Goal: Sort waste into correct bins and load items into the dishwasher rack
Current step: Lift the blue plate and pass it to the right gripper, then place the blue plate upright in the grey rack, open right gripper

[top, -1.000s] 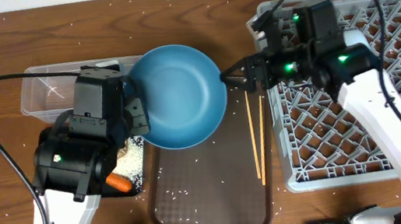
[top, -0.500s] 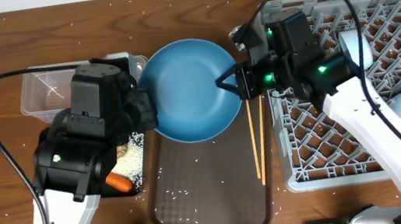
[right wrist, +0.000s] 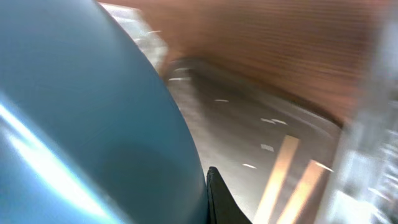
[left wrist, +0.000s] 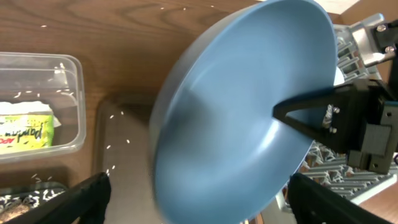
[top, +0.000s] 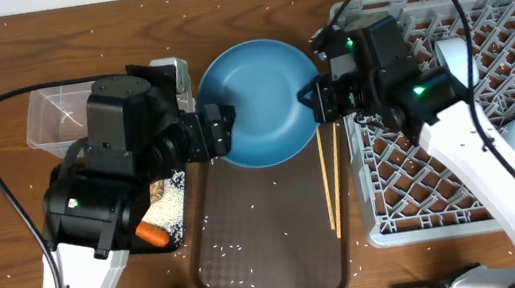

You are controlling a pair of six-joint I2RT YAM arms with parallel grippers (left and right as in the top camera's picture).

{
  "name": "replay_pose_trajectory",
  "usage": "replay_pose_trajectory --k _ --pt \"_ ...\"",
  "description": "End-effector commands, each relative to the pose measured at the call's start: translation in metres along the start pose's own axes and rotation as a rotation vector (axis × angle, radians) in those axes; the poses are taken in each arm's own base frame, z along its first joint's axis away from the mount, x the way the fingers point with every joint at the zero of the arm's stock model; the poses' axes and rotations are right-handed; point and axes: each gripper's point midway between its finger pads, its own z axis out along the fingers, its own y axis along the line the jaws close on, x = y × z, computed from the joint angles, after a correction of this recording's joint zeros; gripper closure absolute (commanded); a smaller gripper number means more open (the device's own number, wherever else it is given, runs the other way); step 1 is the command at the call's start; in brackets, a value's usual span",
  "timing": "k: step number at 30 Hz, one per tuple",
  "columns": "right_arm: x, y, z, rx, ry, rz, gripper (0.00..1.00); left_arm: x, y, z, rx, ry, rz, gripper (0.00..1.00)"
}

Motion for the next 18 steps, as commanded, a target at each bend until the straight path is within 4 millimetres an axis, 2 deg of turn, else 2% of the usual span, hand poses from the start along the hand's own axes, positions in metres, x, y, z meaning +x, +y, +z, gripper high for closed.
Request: replay_pose_trajectory --k 1,4,6,9,10,11,15,18 --pt "-0.024 -0.038 -0.046 0.228 -0.162 0.062 0.99 -0.007 -0.011 -0.008 0.04 -0.026 0.016 0.05" --pt "-0.027 -0.077 -0.081 0.4 -0.233 0.134 0.99 -0.009 -0.012 -0.008 0.043 -0.035 0.019 0.01" --pt "-0.025 -0.113 -0.114 0.571 -0.291 0.204 0.99 -0.01 -0.012 -0.008 0.044 -0.037 0.02 0.0" --pt "-0.017 -0.168 -0.173 0.863 -0.38 0.308 0.99 -0.009 -0.012 -0.008 0.044 -0.036 0.02 0.0" --pt "-0.011 -0.188 -0.199 0.996 -0.415 0.355 0.99 -0.009 -0.012 -0.008 0.044 -0.036 0.02 0.0" --pt "-0.006 -0.202 -0.218 1.092 -0.44 0.389 0.99 -0.01 -0.012 -0.008 0.044 -0.036 0.02 0.01" --pt "0.006 -0.237 -0.28 1.396 -0.53 0.478 0.99 -0.009 -0.012 -0.008 0.043 -0.036 0.019 0.01" --pt "0.006 -0.251 -0.31 1.557 -0.592 0.511 0.99 -0.009 -0.012 -0.008 0.043 -0.035 0.019 0.01"
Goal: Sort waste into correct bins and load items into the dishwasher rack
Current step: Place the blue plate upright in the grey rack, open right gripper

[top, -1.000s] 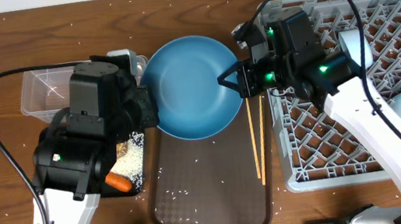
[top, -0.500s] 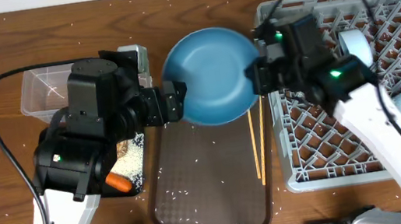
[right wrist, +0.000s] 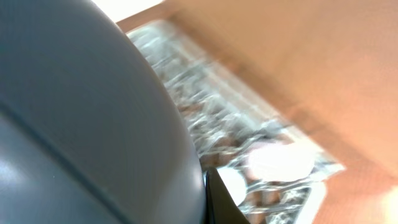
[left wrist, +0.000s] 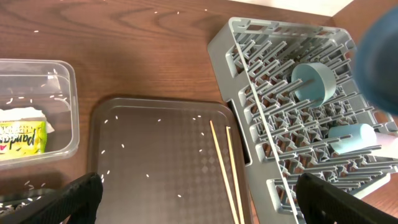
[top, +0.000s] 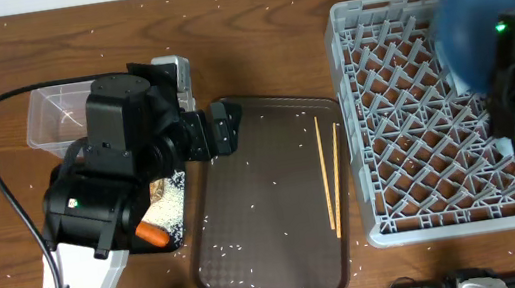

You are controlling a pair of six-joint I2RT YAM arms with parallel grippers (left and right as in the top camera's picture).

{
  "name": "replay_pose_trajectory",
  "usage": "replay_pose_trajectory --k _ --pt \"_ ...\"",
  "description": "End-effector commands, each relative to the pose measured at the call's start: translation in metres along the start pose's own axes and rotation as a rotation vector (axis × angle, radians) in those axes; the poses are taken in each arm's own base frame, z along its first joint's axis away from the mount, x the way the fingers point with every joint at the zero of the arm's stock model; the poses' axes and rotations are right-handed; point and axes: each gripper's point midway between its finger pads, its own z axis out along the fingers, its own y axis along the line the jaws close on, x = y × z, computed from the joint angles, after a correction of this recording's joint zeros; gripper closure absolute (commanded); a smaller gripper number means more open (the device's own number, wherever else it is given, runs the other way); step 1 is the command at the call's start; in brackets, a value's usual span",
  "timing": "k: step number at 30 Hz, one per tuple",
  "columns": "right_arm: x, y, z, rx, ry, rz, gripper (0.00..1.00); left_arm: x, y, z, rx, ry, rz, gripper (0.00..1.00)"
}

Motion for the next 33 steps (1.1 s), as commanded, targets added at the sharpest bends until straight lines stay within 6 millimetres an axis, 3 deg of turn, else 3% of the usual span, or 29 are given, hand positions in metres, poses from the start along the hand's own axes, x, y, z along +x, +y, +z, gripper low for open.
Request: replay_pose_trajectory --k 1,9,14,23,33 --pt "-0.032 -0.052 0.003 0.295 -0.14 0.05 0.99 -0.006 -0.008 -0.008 0.025 -0.024 0.014 0.01" --pt "-0.046 -0.03 0.04 0.408 -0.145 -0.221 0.99 -0.004 -0.007 -0.008 0.021 -0.013 0.011 0.01" --pt "-0.032 -0.011 0.064 0.416 -0.102 -0.308 0.99 -0.003 -0.007 -0.008 0.02 -0.01 0.01 0.02" --pt "-0.008 0.003 0.091 0.475 -0.044 -0.4 0.99 0.001 -0.005 -0.008 0.014 0.006 0.004 0.02" --pt "0.017 0.03 0.104 0.451 -0.008 -0.484 0.99 0.003 -0.005 -0.007 0.012 0.014 0.002 0.02"
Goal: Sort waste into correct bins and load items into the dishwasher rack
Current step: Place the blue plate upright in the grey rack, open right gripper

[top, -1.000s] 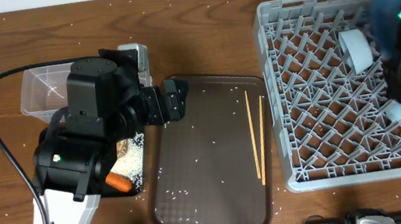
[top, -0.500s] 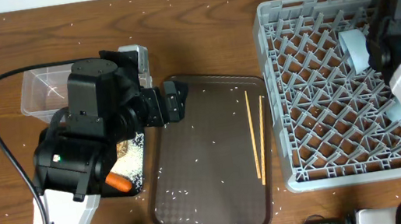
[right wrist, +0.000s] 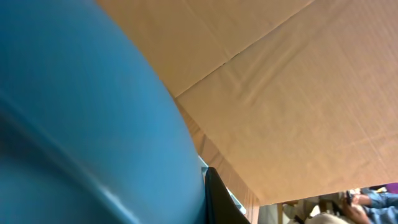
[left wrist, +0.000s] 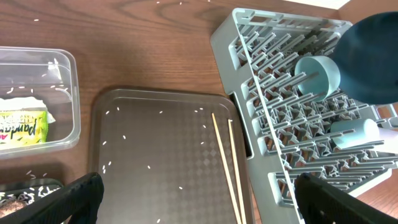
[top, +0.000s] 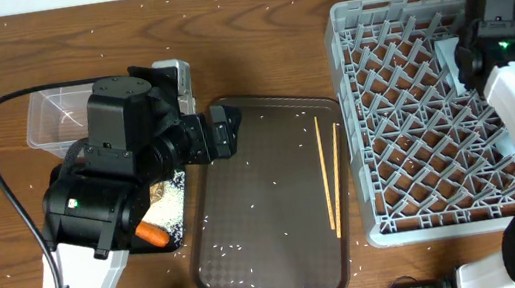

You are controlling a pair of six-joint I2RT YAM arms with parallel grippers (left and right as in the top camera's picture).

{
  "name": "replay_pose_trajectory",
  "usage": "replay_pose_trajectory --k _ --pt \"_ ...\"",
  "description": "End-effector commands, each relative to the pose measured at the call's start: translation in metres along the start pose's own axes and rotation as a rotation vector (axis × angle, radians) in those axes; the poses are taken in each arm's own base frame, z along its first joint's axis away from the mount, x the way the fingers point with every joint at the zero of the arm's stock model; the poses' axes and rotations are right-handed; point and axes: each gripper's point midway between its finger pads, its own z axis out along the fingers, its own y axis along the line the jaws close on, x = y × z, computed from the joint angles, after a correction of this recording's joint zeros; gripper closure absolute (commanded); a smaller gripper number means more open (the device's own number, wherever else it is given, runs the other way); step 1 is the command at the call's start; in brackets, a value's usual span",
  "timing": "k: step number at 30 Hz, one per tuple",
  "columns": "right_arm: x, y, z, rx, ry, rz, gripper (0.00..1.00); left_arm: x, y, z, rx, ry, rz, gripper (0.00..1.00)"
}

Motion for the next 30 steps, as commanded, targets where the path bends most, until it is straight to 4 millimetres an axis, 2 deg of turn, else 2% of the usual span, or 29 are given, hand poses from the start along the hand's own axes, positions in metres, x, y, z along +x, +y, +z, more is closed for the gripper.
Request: replay_pose_trajectory --k 1,6,7,9,15,21,23,25,28,30 --pt "-0.001 0.01 -0.008 0.015 -0.016 -0.02 0.99 -0.004 -0.007 -0.007 0.022 -0.016 0.012 0.02" --pt "0.001 0.024 -0.02 -0.009 -0.028 -0.059 0.92 -0.004 -0.007 -0.007 0.021 -0.014 0.011 0.02" --pt "0.001 0.026 -0.022 -0.014 -0.03 -0.06 0.89 -0.004 -0.007 -0.007 0.02 -0.012 0.01 0.02" --pt "0.0 0.028 -0.025 -0.022 -0.037 -0.061 0.75 -0.002 -0.006 -0.007 0.018 -0.007 0.009 0.02" --pt "0.011 0.04 -0.021 -0.105 0.001 -0.105 0.59 0.0 -0.006 -0.007 0.016 0.002 0.006 0.02" --pt "0.014 0.043 -0.022 -0.132 0.012 -0.122 0.23 0.002 -0.005 -0.007 0.013 0.009 0.004 0.02" --pt "0.016 0.05 -0.026 -0.198 0.016 -0.154 0.22 0.002 -0.005 -0.007 0.012 0.012 0.003 0.02" --pt "0.02 0.067 -0.036 -0.331 0.02 -0.206 0.22 0.002 -0.005 -0.007 0.012 0.012 0.003 0.02" --pt "0.025 0.091 -0.057 -0.548 0.022 -0.232 0.22 0.002 -0.005 -0.007 0.012 0.011 0.003 0.02" --pt "0.026 0.106 -0.078 -0.714 0.019 -0.221 0.21 0.002 -0.005 -0.007 0.012 0.011 0.003 0.02"
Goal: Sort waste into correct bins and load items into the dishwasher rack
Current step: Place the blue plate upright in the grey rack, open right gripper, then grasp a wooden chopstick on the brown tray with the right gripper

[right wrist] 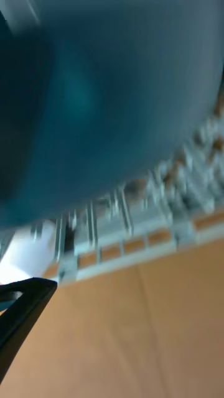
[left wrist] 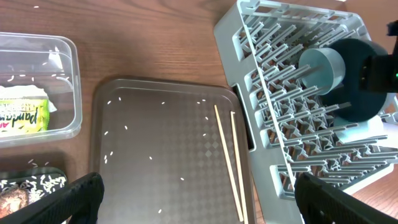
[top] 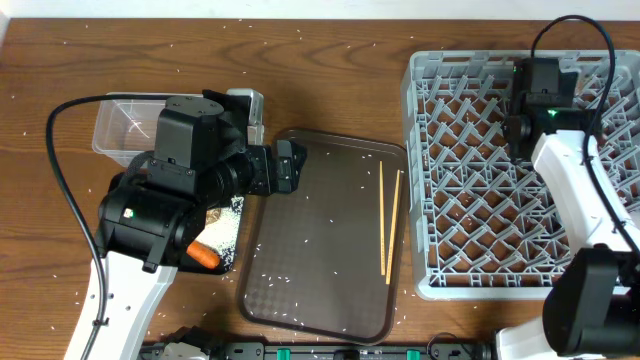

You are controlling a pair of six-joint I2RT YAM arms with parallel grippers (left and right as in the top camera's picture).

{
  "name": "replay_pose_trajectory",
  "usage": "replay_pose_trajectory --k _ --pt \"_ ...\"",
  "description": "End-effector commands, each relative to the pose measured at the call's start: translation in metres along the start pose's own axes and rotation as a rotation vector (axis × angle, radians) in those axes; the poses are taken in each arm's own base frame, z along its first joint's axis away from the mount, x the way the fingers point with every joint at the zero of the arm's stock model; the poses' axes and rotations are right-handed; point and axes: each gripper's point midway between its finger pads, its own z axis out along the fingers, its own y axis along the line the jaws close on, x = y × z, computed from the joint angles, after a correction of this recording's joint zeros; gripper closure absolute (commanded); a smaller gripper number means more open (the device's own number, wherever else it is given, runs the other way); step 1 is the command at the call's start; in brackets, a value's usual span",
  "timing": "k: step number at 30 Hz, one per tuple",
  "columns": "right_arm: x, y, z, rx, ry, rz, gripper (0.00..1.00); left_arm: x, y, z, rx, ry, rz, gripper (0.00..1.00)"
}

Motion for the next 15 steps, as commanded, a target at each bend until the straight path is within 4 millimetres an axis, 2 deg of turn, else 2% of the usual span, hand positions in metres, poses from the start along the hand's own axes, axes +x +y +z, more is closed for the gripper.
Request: replay_pose_trajectory --k 1,5,8,10,15 --pt "-0.013 0.045 -0.033 -0.352 -0.076 -0.007 0.21 -0.005 -0.007 -0.007 0.022 -0.02 0.013 0.02" --pt "-0.022 0.081 -0.085 -0.724 -0.153 0.013 0.2 -0.005 -0.007 -0.007 0.022 -0.02 0.013 0.02" --pt "-0.021 0.097 -0.129 -0.949 -0.194 0.002 0.2 -0.005 -0.007 -0.007 0.022 -0.02 0.013 0.02" --pt "-0.015 0.104 -0.152 -1.033 -0.2 -0.024 0.21 -0.005 -0.007 -0.007 0.022 -0.02 0.013 0.02" --pt "0.007 0.112 -0.182 -1.077 -0.176 -0.099 0.19 -0.005 -0.007 -0.007 0.022 -0.019 0.013 0.02"
